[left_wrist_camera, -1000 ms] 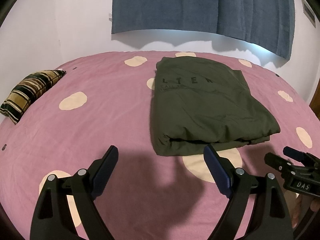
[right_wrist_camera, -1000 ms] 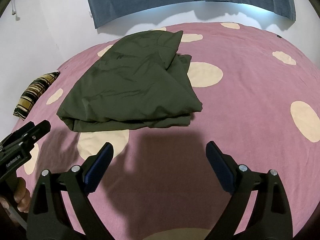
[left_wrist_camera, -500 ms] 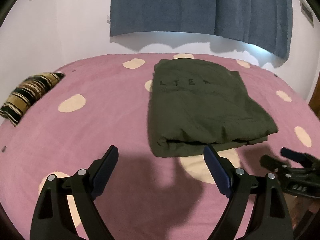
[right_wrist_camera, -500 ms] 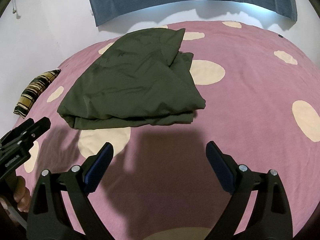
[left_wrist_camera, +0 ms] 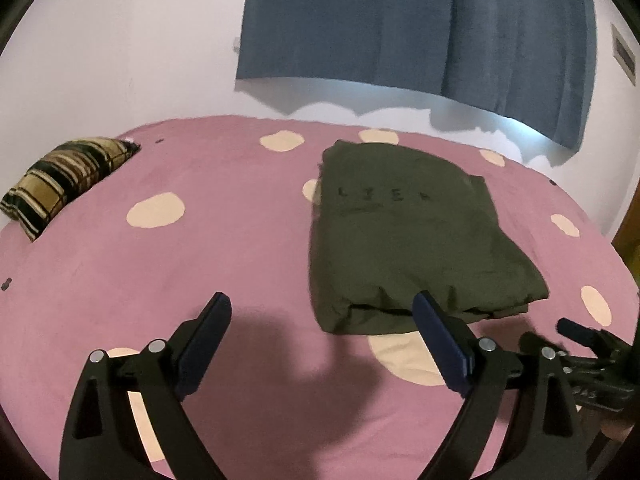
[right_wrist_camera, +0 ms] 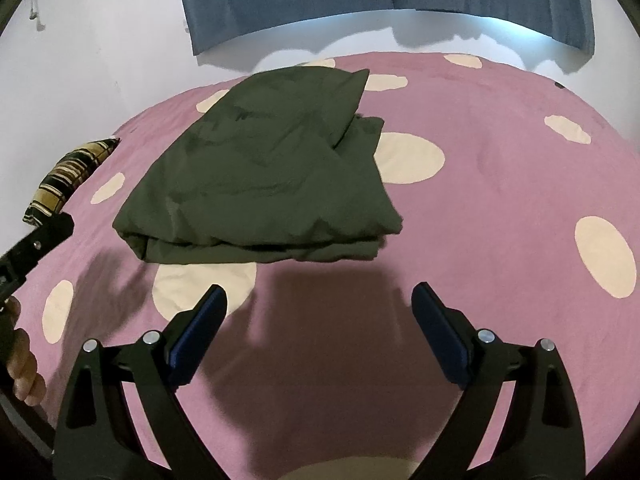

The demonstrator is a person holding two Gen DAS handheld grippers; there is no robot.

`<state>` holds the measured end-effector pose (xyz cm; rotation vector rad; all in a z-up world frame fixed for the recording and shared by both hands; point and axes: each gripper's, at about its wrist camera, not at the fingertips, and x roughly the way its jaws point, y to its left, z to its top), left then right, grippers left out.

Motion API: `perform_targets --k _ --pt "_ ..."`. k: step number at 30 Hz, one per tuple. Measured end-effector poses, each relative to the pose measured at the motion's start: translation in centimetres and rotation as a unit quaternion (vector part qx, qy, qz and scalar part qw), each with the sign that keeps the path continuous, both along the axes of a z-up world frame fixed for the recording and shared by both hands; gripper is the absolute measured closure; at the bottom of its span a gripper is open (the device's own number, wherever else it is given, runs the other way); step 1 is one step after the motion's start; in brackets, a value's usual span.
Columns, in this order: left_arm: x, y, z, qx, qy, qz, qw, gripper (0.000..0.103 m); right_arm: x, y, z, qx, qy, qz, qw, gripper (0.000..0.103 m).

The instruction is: Fold small clothes

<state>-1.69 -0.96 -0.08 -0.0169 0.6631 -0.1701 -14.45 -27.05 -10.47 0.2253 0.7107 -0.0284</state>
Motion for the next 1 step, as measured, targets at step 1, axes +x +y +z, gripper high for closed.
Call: perform_targets --k 1 --pt "0.09 0.28 -0.05 -0.002 0.001 0.004 1.0000 0.012 0.05 -0.21 0.09 0.000 0.000 -0.001 1.000 0.010"
